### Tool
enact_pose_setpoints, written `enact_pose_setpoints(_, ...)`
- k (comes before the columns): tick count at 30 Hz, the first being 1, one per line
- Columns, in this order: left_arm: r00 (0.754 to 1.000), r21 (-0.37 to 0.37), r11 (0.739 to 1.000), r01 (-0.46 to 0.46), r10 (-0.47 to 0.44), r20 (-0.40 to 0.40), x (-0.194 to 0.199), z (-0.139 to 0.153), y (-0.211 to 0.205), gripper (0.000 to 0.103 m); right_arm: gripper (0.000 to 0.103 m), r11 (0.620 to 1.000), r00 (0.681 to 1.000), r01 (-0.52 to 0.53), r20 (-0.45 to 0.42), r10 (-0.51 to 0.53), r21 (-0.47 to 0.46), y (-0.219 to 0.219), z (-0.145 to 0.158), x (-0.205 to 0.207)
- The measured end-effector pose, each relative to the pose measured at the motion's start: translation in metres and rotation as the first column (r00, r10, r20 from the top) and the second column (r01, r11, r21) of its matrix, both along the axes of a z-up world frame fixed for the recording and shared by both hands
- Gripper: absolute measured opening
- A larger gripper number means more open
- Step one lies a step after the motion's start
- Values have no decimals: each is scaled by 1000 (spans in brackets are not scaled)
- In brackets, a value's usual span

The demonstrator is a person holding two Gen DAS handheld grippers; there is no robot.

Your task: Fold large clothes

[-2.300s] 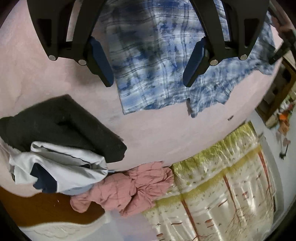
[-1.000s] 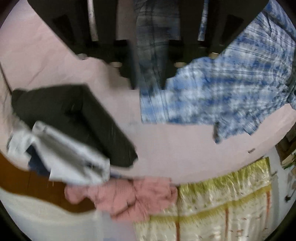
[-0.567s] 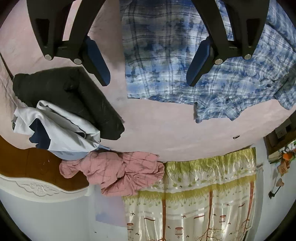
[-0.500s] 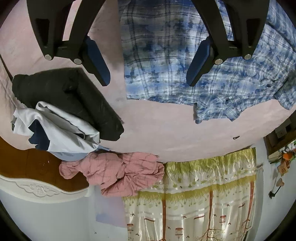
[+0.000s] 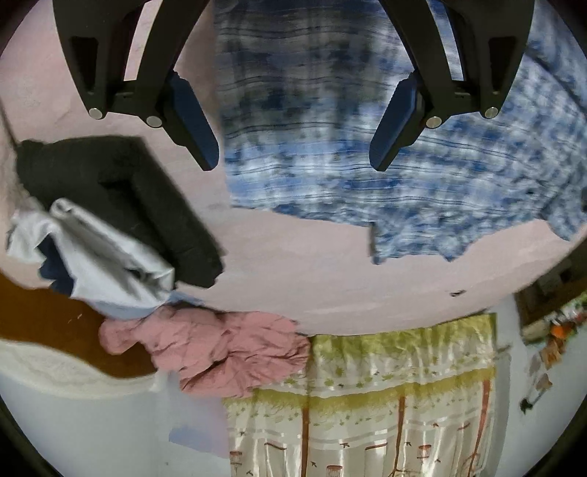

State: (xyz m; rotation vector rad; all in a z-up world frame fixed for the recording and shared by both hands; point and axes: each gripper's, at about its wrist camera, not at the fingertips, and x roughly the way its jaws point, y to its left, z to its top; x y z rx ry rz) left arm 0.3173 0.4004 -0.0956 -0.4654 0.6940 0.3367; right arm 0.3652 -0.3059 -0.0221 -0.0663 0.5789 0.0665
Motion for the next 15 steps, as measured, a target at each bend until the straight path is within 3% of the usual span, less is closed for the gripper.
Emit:
enact_pose_setpoints(1, 1000, 9, 1000, 2, -2, 0, 2, 1, -1, 43, 86, 1000, 1000, -9, -10, 9, 29, -2, 0, 1)
enact_pose_setpoints(2, 1000, 26, 1000, -3, 3, 6, 2, 3, -2, 7, 86, 999, 1000, -9, -14, 9, 42, -4, -1, 1)
enact_pose_setpoints(3, 1000, 37, 999, 5, -6, 20, 1, 6, -5, 2, 86, 999, 1000, -3, -15, 4, 46, -5, -1, 2)
enact_pose_setpoints(6, 991, 189, 982, -8, -19, 136, -19, 39, -30, 2, 86, 999, 999, 38, -8, -38, 29, -9, -3, 2)
enact_pose_setpoints(9, 963, 210, 976, 58, -111, 247, -37, 84, -74, 2, 86, 998, 999, 50, -12, -50, 24, -10, -4, 4)
enact_pose_setpoints(10, 956, 240, 967, 89, -150, 252, -38, 99, -97, 2, 86, 999, 999, 43, -17, -43, 26, -9, -5, 4)
enact_pose_setpoints(13, 918, 366, 907, 207, -309, 246, -36, 134, -180, 2, 86, 1000, 1000, 20, -14, -20, 13, -5, -4, 3)
enact_pose_setpoints(15, 906, 377, 885, 274, -369, 209, -31, 145, -231, 3, 86, 1000, 1000, 13, 0, -13, -14, -1, -3, 0)
